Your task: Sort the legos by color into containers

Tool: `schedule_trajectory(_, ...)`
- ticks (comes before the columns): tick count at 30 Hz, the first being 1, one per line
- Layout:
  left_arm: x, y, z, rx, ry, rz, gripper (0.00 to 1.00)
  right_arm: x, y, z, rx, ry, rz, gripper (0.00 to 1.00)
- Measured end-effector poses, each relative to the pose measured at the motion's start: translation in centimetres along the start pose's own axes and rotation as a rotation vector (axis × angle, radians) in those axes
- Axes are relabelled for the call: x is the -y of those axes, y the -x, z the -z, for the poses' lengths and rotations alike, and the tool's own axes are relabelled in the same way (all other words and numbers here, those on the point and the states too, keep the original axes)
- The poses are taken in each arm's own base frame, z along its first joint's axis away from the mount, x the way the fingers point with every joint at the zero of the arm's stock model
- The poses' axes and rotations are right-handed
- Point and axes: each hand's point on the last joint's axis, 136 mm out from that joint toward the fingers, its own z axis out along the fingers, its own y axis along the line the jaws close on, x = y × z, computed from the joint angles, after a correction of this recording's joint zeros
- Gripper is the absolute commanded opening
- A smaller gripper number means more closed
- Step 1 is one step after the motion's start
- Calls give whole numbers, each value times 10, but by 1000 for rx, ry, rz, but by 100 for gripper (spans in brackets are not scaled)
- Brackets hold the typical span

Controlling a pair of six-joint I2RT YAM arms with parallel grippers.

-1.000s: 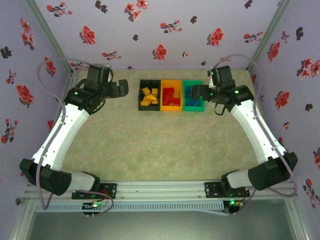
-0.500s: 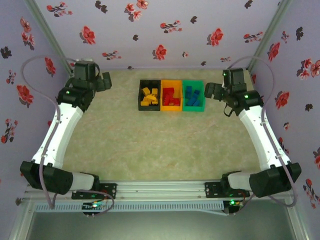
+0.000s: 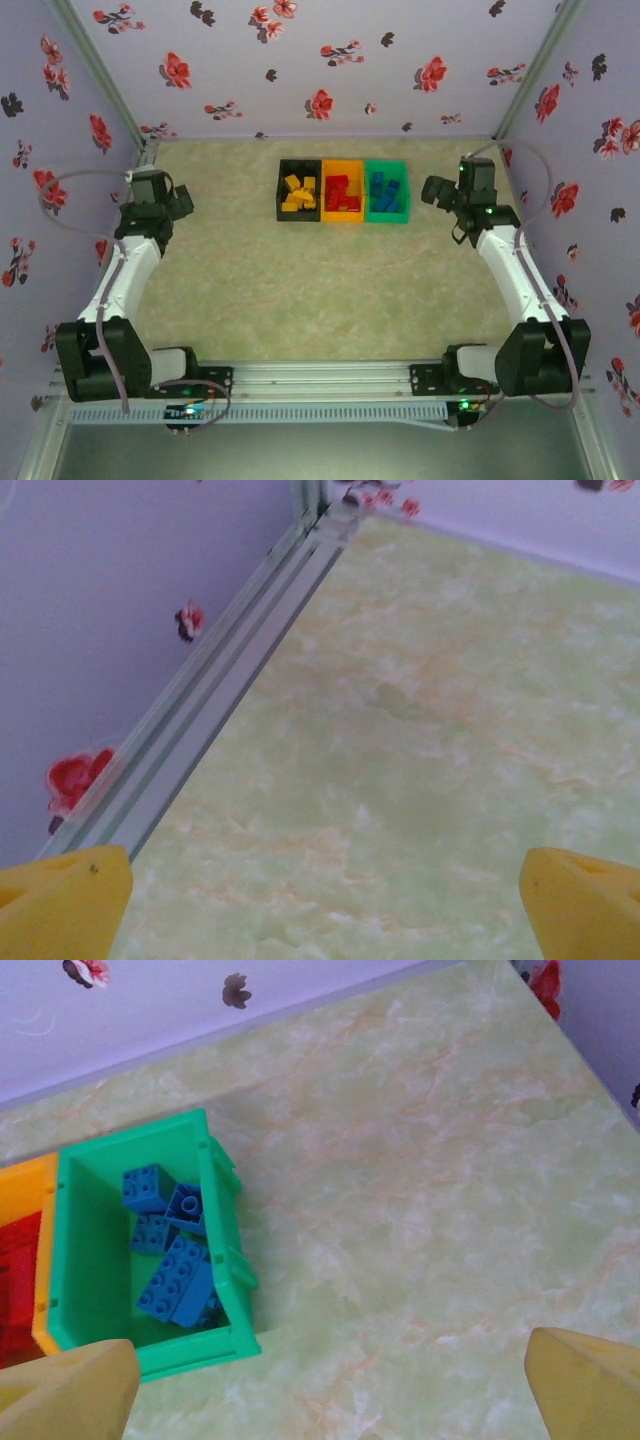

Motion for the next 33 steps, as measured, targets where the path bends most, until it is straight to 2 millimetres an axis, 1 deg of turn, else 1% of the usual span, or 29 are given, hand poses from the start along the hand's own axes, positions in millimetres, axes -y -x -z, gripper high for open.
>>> schedule_trajectory(3,-12,-23,-17,-28,-2,31,100,6,-6,-2,26,-18,1,99)
schedule_trajectory(6,-18,-50,-36,-54,-16,56,100,11,-13,-8,35,-38,10,100)
schedule_trajectory(10,-14,-85,-55,-67,-54,61,100,18,-28,-18,29,-61,25,100)
schedule_trajectory(12,-11,-95,-59,-48,-74,57,100,20,-33,-23,23,-68,34,100)
schedule_trajectory(17,-3,-105,-61,63,-153,53,100,22,-39,-31,29,-75,61,100)
schedule_trajectory(20,4,-109,-57,115,-213,38,100,22,-40,-36,40,-75,84,99)
schedule_trajectory(23,16,-105,-53,174,-280,9,100,23,-42,-40,60,-72,98,100)
schedule_trajectory(25,25,-102,-55,213,-306,-15,100,23,-45,-44,68,-72,105,100)
schedule_trajectory(27,33,-109,-59,200,-324,-43,100,24,-48,-50,73,-72,108,100)
schedule_trajectory(29,38,-109,-58,203,-332,-64,100,25,-51,-55,80,-71,111,100)
schedule_trajectory(33,41,-102,-57,225,-338,-77,100,28,-60,-66,99,-72,116,100)
